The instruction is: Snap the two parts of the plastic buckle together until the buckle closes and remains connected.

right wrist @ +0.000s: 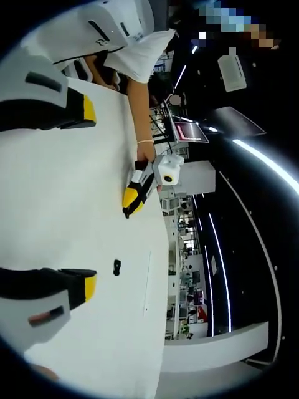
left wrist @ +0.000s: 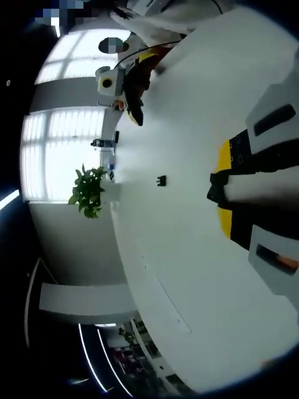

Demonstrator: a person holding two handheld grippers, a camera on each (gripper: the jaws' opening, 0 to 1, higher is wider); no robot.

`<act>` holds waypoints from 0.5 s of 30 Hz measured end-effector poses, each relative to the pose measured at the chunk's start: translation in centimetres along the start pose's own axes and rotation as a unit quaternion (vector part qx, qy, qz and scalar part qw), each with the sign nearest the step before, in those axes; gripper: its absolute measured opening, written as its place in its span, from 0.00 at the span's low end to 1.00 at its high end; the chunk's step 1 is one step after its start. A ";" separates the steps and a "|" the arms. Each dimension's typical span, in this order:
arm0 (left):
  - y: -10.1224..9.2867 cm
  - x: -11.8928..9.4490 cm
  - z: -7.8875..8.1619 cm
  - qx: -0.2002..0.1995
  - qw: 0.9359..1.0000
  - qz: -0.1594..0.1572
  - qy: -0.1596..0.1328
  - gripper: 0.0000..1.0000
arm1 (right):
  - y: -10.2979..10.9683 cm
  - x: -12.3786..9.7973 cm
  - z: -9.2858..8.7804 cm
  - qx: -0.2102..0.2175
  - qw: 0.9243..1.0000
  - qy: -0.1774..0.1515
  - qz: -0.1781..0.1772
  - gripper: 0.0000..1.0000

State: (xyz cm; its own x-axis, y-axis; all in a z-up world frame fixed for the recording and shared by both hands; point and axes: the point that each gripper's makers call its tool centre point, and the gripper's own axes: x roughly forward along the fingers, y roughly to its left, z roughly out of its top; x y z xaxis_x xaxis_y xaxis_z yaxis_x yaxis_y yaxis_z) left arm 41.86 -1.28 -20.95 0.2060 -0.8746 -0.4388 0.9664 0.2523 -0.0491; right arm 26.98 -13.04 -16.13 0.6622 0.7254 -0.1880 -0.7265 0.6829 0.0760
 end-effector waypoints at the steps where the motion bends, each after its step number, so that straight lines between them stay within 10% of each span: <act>1: -0.2 -0.1 0.0 0.002 1.000 0.004 0.000 0.17 | 0.1 0.0 -0.1 0.001 1.000 0.000 0.002 0.93; 15: -0.8 -1.3 -0.2 -0.038 0.996 0.081 -0.007 0.17 | 0.0 -0.2 -0.6 0.003 1.000 0.008 -0.005 0.90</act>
State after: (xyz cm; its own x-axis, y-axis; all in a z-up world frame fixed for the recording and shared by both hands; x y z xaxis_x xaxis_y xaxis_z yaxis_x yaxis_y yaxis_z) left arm 40.84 -0.29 -20.51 0.3606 -0.8255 -0.4343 0.9060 0.4206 -0.0472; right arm 26.70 -13.25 -16.63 0.6667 0.7170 -0.2036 -0.7186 0.6909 0.0797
